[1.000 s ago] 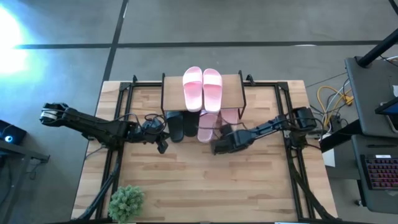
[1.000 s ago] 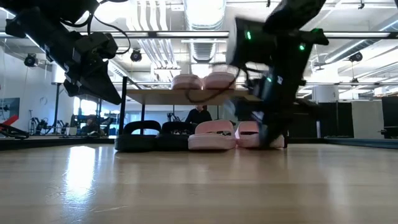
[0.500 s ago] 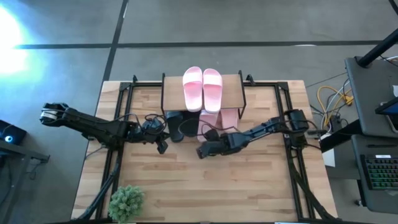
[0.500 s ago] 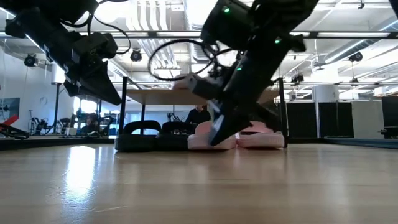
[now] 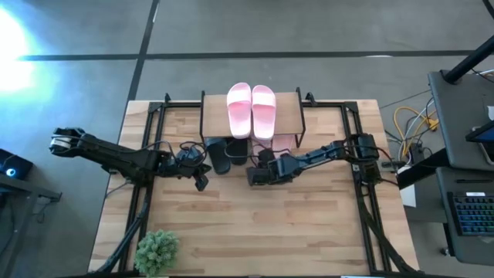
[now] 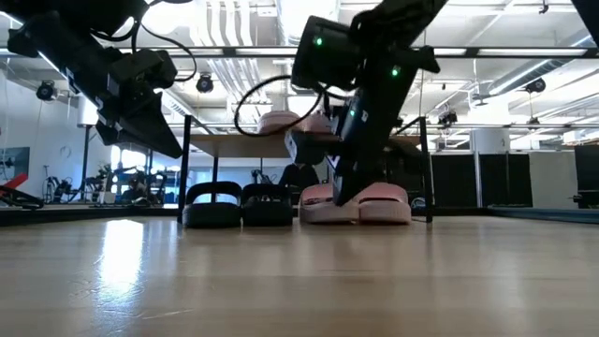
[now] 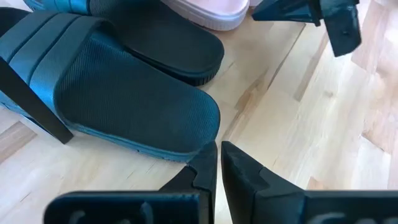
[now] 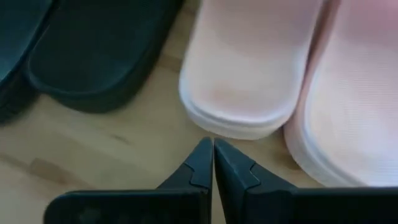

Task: Pick and place slides into the shelf
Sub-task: Adjust the sandals under the shelf

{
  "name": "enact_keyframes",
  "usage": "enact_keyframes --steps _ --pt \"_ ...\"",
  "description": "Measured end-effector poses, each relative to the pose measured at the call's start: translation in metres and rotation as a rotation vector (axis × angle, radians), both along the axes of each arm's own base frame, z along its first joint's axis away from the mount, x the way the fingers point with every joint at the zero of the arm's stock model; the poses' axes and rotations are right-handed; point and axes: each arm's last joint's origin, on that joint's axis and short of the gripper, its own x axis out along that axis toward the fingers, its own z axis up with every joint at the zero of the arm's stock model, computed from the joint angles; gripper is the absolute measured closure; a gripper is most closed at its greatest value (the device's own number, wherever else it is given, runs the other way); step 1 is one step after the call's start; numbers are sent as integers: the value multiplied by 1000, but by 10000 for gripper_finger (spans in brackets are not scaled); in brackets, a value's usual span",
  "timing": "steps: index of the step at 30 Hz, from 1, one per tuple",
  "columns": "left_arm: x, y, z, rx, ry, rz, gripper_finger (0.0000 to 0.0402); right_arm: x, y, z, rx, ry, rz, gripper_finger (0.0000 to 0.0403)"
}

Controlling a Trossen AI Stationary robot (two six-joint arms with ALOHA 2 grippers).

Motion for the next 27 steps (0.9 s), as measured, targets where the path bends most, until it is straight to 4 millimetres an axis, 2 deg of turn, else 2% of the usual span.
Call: enact_keyframes --steps 6,9,12,15,18,21,27 --pt "-1 -2 -1 -50 11 -28 394 10 1 7 103 15 154 394" --pt "-5 -5 -5 -87 51 -14 394 14 20 11 165 2 276 394" --pt "-9 -8 -11 -133 71 62 394 16 40 23 167 -41 342 394" --pt "-12 -7 -19 -202 15 175 394 13 54 34 170 -82 357 394" --pt "-9 -5 -27 -259 -90 207 394 9 63 37 178 -102 328 394" --pt "-8 -1 -35 -269 -158 222 394 9 67 38 177 -117 333 394" --pt "-7 9 -46 -202 -112 297 394 18 66 43 142 -171 428 394"
